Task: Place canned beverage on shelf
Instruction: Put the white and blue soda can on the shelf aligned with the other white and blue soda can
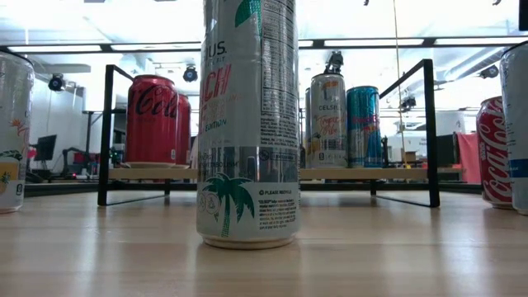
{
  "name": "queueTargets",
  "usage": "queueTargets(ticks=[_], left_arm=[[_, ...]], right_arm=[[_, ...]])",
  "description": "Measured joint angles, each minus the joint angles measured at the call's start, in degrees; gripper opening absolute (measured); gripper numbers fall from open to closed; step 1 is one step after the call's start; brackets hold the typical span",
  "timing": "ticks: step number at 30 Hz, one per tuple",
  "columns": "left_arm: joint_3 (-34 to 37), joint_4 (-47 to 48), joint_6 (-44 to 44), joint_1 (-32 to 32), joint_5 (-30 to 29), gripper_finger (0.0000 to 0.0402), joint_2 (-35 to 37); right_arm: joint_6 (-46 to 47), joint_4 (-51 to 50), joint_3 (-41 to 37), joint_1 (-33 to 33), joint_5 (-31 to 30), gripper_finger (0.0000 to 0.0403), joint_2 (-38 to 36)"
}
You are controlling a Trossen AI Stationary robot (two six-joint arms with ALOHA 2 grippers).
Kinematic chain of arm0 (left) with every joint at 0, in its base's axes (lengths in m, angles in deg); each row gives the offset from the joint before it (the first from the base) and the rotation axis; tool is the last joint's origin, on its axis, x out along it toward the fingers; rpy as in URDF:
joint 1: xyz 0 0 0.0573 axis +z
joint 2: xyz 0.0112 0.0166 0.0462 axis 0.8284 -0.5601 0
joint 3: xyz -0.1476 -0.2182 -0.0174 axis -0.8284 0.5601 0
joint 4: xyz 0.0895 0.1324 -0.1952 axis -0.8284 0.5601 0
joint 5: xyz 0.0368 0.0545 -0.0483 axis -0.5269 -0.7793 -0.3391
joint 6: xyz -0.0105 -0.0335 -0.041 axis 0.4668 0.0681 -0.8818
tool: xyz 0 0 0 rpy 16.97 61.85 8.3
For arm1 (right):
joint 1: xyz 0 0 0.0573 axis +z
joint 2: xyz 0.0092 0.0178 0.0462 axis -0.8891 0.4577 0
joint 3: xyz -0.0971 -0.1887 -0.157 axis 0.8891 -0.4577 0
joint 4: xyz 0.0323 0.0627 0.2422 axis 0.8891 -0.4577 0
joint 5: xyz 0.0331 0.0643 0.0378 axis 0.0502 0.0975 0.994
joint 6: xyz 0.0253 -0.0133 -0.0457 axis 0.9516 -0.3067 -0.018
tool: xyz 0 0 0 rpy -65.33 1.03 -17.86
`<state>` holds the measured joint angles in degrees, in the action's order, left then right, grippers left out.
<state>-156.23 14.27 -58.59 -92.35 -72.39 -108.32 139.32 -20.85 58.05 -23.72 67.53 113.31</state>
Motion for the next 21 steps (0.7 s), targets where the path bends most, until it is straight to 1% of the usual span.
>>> queueTargets(ticks=[6, 12, 21], left_arm=[[0.01, 0.68, -0.02, 0.05, 0.01, 0.0000, 0.00], [0.01, 0.87, -0.02, 0.09, 0.02, 0.0000, 0.00], [0.06, 0.89, -0.02, 0.09, 0.03, 0.0000, 0.02]], right_arm=[[0.52, 2.66, -1.68, -0.43, 1.27, 0.0368, 0.10], [1.44, 2.78, -3.32, -0.48, 1.65, 0.0368, 0.58], [0.63, 4.50, -3.48, -0.74, 2.22, 0.0368, 4.11]])
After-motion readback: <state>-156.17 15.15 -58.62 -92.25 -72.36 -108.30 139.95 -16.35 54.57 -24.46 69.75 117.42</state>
